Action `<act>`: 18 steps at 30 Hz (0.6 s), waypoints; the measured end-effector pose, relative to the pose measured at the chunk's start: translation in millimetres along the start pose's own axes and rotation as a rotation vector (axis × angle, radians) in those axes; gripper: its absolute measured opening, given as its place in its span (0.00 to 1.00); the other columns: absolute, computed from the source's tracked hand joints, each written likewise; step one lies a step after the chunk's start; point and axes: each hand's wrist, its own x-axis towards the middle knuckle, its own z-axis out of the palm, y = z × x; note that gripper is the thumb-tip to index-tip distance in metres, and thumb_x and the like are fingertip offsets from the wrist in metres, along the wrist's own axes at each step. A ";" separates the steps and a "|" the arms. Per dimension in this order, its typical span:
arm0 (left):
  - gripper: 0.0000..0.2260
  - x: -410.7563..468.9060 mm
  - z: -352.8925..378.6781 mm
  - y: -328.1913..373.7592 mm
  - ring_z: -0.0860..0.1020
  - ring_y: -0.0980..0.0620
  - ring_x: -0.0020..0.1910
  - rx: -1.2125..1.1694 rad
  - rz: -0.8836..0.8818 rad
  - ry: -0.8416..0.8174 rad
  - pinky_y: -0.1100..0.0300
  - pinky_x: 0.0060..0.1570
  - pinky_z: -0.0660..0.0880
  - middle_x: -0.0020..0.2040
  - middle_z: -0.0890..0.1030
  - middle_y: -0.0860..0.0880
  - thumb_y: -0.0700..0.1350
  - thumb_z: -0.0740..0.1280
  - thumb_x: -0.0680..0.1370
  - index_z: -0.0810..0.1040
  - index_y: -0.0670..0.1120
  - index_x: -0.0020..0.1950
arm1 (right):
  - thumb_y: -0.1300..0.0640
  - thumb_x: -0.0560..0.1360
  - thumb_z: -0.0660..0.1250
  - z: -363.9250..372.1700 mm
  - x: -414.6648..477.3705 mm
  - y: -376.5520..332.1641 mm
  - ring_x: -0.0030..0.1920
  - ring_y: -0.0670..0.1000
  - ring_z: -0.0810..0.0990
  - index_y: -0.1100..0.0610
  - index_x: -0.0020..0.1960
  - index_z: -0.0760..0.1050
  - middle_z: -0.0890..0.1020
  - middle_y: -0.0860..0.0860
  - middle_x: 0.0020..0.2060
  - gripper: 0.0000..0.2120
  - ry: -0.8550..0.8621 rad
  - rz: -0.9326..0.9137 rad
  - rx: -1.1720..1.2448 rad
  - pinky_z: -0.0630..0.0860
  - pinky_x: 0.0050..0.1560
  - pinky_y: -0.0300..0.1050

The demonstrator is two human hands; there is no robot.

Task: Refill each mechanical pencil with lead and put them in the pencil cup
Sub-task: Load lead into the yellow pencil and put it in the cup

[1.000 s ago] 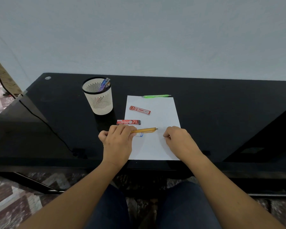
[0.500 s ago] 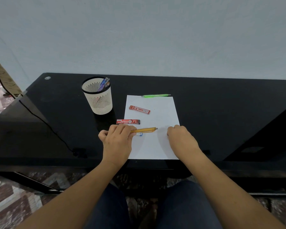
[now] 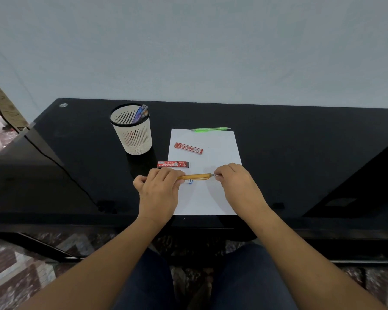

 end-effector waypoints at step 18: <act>0.03 0.9 -2.8 1.1 0.76 0.52 0.46 -0.008 0.051 0.020 0.56 0.50 0.54 0.46 0.81 0.56 0.47 0.69 0.76 0.81 0.52 0.49 | 0.58 0.78 0.65 -8.3 -3.5 -9.1 0.49 0.52 0.77 0.58 0.58 0.79 0.82 0.53 0.50 0.11 -0.005 -0.002 0.056 0.74 0.55 0.44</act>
